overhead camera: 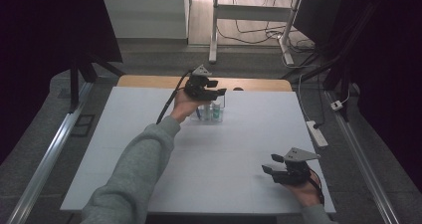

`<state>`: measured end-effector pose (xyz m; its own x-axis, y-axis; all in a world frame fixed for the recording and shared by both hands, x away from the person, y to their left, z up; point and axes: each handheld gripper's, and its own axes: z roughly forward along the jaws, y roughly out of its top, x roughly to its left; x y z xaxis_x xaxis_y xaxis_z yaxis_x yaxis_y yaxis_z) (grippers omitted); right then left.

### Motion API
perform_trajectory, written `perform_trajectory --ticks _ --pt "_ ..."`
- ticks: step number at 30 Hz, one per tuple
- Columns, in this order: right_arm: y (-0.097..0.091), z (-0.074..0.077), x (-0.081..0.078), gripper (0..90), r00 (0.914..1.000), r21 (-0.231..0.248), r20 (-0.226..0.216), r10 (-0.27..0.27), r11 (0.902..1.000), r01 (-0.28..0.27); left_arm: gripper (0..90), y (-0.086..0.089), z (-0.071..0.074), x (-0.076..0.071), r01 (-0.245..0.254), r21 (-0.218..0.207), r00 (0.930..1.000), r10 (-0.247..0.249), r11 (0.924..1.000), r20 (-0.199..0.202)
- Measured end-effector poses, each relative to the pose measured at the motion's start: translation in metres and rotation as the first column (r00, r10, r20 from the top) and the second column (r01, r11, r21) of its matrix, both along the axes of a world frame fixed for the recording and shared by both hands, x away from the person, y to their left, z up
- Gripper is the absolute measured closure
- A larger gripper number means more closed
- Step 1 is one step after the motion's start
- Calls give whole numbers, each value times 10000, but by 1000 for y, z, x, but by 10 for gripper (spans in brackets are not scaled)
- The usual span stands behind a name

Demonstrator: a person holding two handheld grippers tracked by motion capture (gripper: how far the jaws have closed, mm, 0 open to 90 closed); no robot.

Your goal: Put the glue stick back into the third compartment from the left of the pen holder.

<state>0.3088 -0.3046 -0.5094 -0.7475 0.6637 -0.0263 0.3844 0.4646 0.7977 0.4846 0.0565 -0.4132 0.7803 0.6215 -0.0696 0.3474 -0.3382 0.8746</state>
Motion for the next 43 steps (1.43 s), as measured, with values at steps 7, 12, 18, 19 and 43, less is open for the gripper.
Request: perform_trajectory --ticks 7,12,18,19,43 --pt "0 2 -1 400 9999 35 106 12 10000 -13 450 35 0 -43 197 308 9997 -194 9993 -118" --pt "-1 4 -2 400 9998 164 210 -38 9999 34 449 65 -10 -79 169 154 9997 -166 9997 -206" --pt "-3 5 -1 400 9997 220 225 -87 9997 83 442 91 -22 -109 -44 263 9999 46 9996 -94" --pt "-3 5 -1 400 9997 208 238 -83 9998 78 442 95 -23 -114 -41 289 9999 44 9996 -106" --pt "-6 13 1 399 9990 537 430 -142 9985 118 379 159 -78 -206 -706 375 9940 735 9968 -815"
